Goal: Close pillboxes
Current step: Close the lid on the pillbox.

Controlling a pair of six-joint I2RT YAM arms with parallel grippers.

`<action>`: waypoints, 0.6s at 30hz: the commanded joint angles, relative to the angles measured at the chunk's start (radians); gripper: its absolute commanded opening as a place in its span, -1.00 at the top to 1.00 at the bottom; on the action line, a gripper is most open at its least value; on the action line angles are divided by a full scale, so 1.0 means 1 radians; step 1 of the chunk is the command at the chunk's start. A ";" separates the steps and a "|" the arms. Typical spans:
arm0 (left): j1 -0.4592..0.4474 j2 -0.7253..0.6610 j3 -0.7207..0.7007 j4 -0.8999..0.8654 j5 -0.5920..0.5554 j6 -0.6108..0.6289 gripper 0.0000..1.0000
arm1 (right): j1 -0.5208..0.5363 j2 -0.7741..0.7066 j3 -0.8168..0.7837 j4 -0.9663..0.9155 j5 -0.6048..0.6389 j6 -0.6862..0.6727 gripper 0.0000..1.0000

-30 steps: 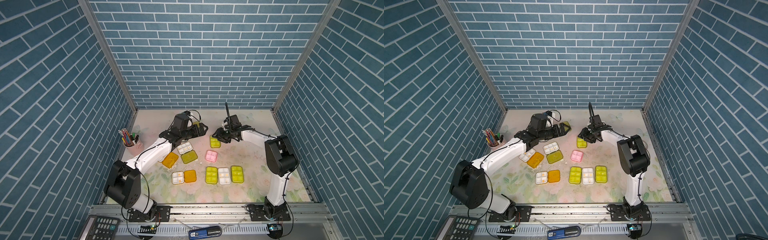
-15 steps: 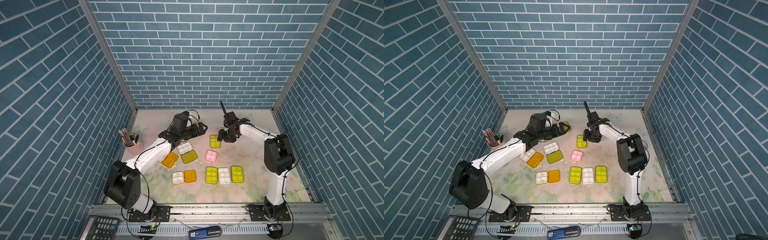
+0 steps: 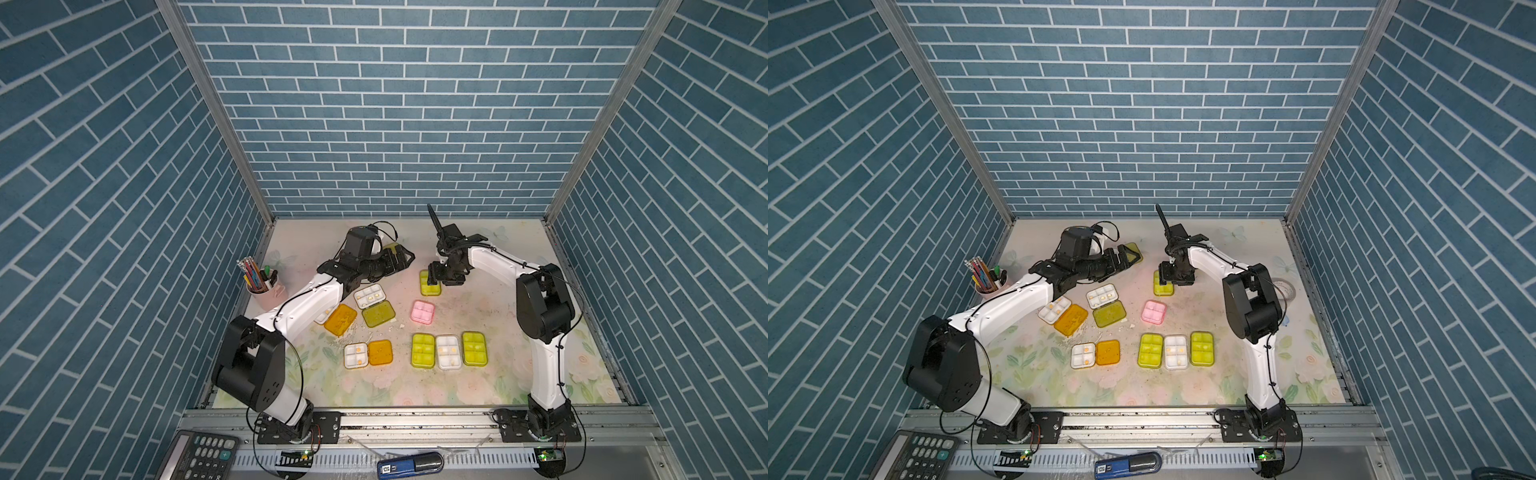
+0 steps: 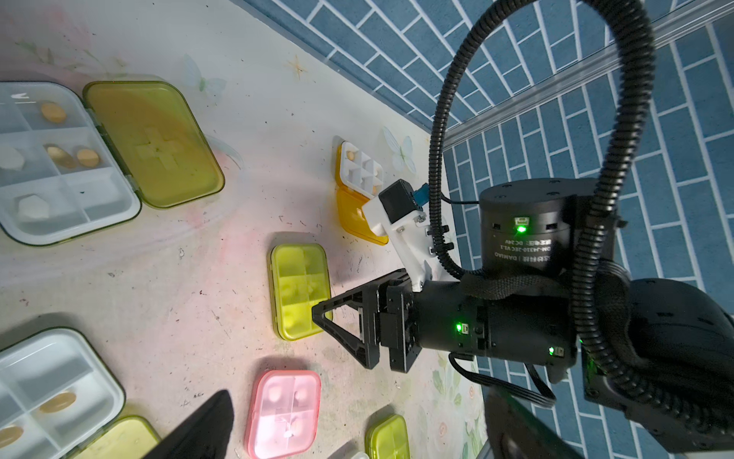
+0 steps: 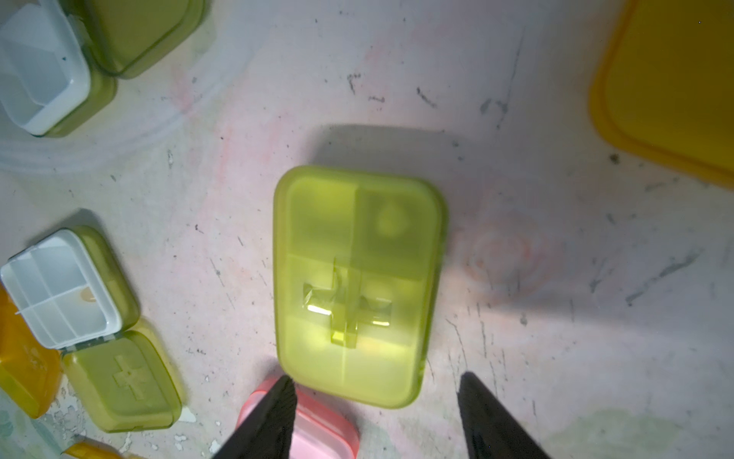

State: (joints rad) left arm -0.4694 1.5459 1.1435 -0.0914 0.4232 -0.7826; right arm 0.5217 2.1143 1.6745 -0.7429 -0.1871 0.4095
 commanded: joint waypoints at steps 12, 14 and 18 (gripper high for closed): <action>0.015 0.013 -0.005 0.020 0.010 0.003 -0.99 | 0.010 0.072 0.010 -0.017 0.079 -0.028 -0.33; 0.015 0.012 -0.005 0.022 0.010 0.003 -0.99 | 0.011 0.069 -0.023 -0.002 0.093 -0.028 -0.33; 0.015 0.013 -0.007 0.023 0.012 0.002 -0.99 | 0.012 0.067 -0.047 0.004 0.114 -0.031 -0.32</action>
State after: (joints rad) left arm -0.4622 1.5490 1.1435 -0.0891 0.4290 -0.7822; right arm 0.5285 2.1593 1.6730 -0.7013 -0.1505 0.4099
